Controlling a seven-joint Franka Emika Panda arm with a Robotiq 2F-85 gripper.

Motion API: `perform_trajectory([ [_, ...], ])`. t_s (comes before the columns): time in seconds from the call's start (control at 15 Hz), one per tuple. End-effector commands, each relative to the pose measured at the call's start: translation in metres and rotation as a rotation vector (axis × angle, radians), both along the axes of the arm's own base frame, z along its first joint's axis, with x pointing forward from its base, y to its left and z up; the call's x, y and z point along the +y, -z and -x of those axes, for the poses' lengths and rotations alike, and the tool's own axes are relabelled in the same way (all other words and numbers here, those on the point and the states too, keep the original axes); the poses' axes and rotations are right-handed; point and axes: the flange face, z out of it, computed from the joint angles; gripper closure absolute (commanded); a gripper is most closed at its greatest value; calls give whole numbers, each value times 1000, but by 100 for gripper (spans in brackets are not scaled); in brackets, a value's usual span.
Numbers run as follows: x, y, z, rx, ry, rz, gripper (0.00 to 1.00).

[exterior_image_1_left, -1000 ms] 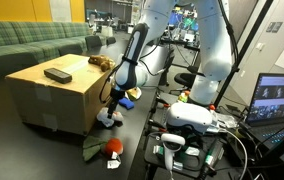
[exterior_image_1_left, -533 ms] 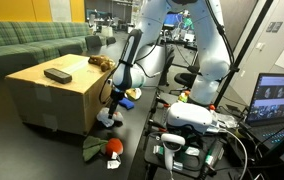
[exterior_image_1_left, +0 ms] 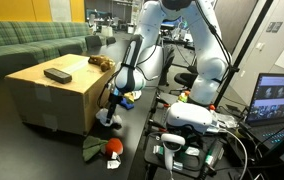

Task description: Put the white towel on the table, the moose on the box, the blue sponge on the table, the white cloth on the box, the duster on the table, lastly, the turnip plushie on the box

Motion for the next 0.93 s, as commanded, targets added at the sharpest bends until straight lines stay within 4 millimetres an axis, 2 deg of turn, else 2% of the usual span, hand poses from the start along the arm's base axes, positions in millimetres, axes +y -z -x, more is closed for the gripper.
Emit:
perform_trajectory([
  [0.0,0,4,1,-18,-13,-16,42],
  [0.33,3,-10,5,-18,-37,18,80],
  [0.53,7,-37,5,-5,-31,51,98],
  [0.87,24,-102,-9,79,-64,133,97],
])
